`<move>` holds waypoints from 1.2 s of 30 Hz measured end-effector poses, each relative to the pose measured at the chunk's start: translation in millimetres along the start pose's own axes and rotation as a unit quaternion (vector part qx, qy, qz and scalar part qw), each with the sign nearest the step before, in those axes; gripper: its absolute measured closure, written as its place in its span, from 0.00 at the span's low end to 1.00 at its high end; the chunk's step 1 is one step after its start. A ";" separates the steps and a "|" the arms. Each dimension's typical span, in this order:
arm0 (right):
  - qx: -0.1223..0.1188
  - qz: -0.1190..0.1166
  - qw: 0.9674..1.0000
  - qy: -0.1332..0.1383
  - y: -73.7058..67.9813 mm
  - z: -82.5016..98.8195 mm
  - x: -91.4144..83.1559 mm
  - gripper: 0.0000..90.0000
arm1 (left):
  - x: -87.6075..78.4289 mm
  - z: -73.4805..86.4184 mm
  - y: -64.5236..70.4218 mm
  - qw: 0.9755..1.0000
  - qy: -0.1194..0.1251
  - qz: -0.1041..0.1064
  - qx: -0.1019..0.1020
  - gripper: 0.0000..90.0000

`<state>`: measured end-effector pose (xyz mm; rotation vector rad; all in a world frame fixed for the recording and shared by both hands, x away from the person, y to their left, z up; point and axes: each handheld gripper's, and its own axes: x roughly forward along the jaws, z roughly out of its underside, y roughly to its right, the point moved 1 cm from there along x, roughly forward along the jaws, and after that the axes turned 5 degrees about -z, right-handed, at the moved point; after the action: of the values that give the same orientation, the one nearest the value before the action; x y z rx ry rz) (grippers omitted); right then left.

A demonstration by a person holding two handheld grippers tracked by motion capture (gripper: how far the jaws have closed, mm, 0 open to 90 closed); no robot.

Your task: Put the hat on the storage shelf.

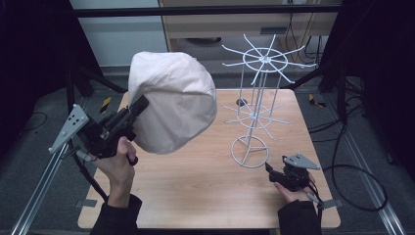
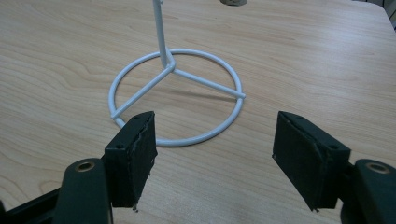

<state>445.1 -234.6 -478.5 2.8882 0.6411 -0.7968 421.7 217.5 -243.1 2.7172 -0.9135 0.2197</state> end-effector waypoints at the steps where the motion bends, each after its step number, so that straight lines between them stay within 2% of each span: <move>1: 0.000 0.000 1.000 0.000 -0.1 0.0 0.1 0.34 | 1.5 -1.8 0.7 1.000 0.003 0.002 -0.001 0.98; 9: 0.001 -0.001 1.000 0.001 0.7 0.0 -0.2 0.34 | 17.9 -15.6 10.0 1.000 0.018 0.017 -0.005 0.98; 15: 0.002 -0.003 1.000 0.001 0.6 0.0 0.1 0.34 | 32.6 -18.1 19.5 1.000 0.015 0.026 -0.001 0.98; 18: 0.001 -0.003 1.000 0.002 1.0 -0.1 -0.2 0.34 | 40.7 -15.4 22.1 0.999 0.008 0.032 -0.006 0.98; 26: 0.001 -0.004 1.000 0.001 0.7 0.1 0.0 0.34 | 60.0 -8.5 29.1 0.999 -0.009 0.042 -0.003 0.98; 36: -0.001 -0.004 1.000 0.001 1.1 0.2 0.0 0.34 | 68.6 13.0 20.8 0.998 -0.044 0.038 -0.007 0.98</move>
<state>445.5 -235.7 -478.7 2.8870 0.6548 -0.7948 464.0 158.6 -235.8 2.7005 -1.0399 0.1076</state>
